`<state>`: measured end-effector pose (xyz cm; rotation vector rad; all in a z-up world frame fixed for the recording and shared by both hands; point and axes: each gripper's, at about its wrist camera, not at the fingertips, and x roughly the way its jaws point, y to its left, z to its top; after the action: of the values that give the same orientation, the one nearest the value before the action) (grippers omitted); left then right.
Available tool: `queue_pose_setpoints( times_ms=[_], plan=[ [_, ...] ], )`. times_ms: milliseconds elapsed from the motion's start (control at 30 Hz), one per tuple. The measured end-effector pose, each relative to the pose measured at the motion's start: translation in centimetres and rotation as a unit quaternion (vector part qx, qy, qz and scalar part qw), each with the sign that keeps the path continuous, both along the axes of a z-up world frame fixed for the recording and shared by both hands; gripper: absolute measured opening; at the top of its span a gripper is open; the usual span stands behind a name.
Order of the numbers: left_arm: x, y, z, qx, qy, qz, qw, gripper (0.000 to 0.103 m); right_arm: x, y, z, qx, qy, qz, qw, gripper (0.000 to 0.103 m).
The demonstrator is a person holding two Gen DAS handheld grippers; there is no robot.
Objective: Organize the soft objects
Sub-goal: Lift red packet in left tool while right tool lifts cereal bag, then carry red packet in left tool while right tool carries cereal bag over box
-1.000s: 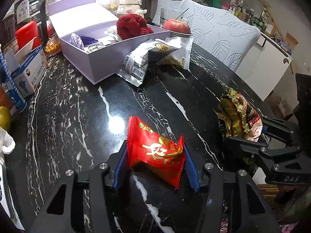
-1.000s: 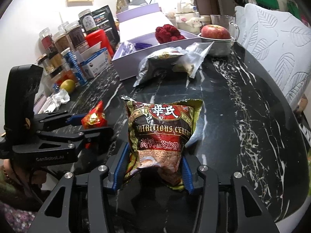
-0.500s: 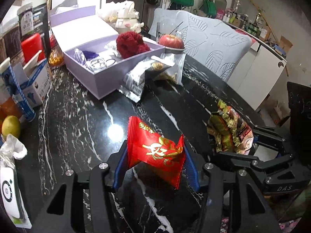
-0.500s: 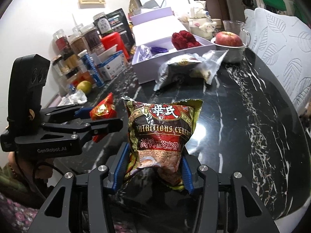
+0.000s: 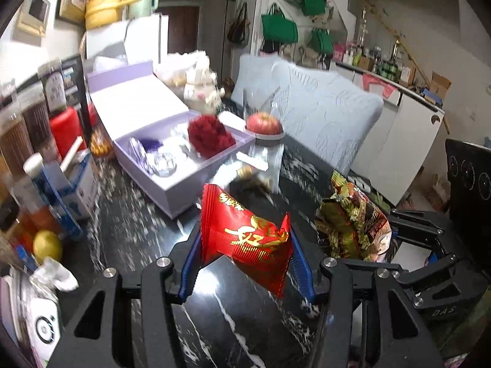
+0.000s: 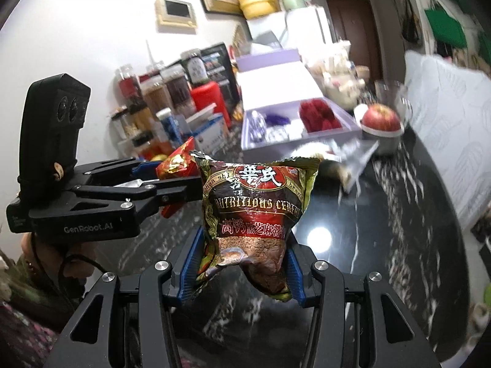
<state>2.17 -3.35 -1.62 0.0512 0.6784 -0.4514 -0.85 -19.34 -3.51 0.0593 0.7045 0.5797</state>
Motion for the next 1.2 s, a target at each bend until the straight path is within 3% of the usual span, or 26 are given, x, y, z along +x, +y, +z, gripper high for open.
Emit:
queue_pose_setpoints(
  times_ms=[433, 733, 1200],
  plan=[
    [0.5, 0.7, 6.6, 0.019, -0.105, 0.023, 0.994, 0.052, 1.9, 1.4, 6.6, -0.009, -0.09, 0.035, 0.995, 0.048],
    [3.4, 0.8, 10.5, 0.036, -0.164, 0.021, 0.9856, 0.052, 5.0, 2.2, 10.8, -0.011, -0.139, 0.051, 0.989, 0.048],
    [12.1, 1.8, 14.7, 0.038, -0.19, 0.044, 0.9801, 0.052, 14.1, 4.1, 16.1, -0.032, -0.185, 0.056, 0.981, 0.048]
  ],
)
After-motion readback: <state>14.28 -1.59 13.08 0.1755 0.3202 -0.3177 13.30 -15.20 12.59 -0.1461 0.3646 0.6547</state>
